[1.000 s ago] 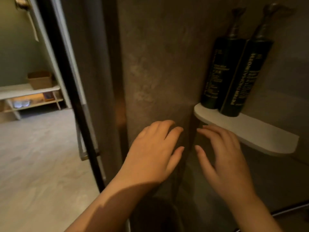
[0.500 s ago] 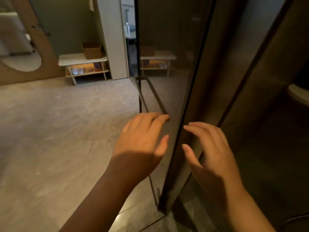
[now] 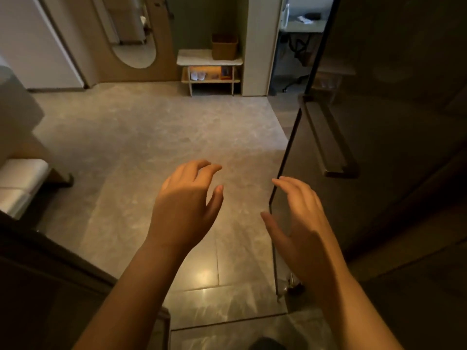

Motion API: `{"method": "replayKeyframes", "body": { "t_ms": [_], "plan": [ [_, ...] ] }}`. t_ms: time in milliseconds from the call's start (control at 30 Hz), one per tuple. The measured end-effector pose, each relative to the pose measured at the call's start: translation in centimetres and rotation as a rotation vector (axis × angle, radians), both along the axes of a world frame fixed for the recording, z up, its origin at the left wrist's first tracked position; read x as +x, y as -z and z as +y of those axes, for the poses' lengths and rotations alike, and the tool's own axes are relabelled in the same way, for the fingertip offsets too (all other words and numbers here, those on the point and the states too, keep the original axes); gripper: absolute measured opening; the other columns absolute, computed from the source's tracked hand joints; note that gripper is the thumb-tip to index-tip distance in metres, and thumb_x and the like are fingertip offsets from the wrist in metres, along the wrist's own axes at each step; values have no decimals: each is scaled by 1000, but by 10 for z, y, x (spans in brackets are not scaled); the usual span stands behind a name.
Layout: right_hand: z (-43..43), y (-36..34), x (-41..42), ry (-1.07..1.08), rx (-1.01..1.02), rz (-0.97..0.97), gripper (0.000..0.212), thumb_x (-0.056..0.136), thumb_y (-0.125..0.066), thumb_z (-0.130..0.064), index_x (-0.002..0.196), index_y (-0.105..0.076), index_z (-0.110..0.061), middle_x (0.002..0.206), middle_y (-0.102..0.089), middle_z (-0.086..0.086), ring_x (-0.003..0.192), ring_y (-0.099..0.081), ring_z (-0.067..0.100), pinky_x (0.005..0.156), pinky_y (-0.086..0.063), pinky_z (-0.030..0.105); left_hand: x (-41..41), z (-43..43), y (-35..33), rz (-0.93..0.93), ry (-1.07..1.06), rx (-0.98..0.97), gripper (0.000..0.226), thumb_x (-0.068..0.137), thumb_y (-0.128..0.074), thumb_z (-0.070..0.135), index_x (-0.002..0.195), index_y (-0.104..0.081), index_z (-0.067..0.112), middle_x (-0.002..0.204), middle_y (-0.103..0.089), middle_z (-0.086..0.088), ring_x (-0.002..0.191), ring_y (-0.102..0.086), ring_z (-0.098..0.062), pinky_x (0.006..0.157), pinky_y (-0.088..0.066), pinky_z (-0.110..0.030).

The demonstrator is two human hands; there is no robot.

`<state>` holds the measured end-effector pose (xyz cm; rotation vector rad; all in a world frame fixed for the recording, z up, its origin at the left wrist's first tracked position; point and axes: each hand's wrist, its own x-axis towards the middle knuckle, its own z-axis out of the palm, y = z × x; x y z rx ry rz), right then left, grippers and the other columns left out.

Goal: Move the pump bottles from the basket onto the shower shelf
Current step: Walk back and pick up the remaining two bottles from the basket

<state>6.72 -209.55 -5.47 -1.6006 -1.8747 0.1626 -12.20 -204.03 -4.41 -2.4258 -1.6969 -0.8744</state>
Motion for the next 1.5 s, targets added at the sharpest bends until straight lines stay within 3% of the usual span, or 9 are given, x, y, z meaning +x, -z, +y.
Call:
{"method": "replayKeyframes", "body": {
  "t_ms": [100,300,400,667,800,1000,1133,1500],
  "plan": [
    [23,4,-3,-51,-14,42,52,88,-58,-34,135,-44,-16,135,-49,2,127,-42,13,100,-25,13,-11,12,4,-74,-42,45,28,92,-53,26,116,-60,14,111,-62,-5,97,-57,-22,70,-45,-31],
    [87,11,8,-141,-40,51,46,89,-57,-31,131,-44,-21,132,-46,-4,119,-34,-3,97,-22,1,-9,57,10,-68,-104,15,29,91,-56,25,117,-60,13,112,-61,-6,98,-57,-22,74,-50,-35],
    [124,8,20,-164,-71,55,44,90,-53,-35,132,-40,-29,133,-42,-10,119,-31,-5,93,-22,5,2,88,4,-39,-138,5,30,91,-56,26,118,-61,14,112,-61,-5,97,-57,-21,75,-48,-33],
    [220,5,49,-224,-64,68,42,91,-50,-38,131,-42,-28,131,-43,-10,117,-33,-4,92,-28,12,35,164,4,7,-185,-46,28,90,-56,26,114,-63,14,107,-63,-4,92,-60,-20,73,-47,-31],
    [257,22,47,-167,-133,45,47,92,-48,-38,136,-38,-26,136,-42,-5,123,-35,8,95,-28,21,40,196,16,26,-206,-107,28,90,-55,27,115,-62,15,108,-63,-3,94,-59,-21,75,-46,-32],
    [315,48,39,-135,-207,37,50,92,-47,-39,139,-34,-25,138,-40,-3,127,-36,13,94,-30,23,34,252,34,38,-255,-123,28,89,-57,27,113,-63,15,106,-63,-3,94,-59,-22,75,-45,-32],
    [370,58,32,-106,-220,7,52,92,-48,-39,139,-34,-24,139,-39,-3,127,-34,13,95,-29,23,21,308,46,42,-258,-156,33,89,-56,29,117,-61,14,111,-63,-5,103,-57,-23,83,-45,-36],
    [574,53,1,-56,-234,-27,52,92,-51,-34,139,-36,-18,138,-39,2,129,-32,17,100,-27,24,-37,502,50,-2,-227,-151,35,88,-59,23,120,-59,10,113,-61,-8,104,-56,-26,83,-44,-36]
  ]
}}
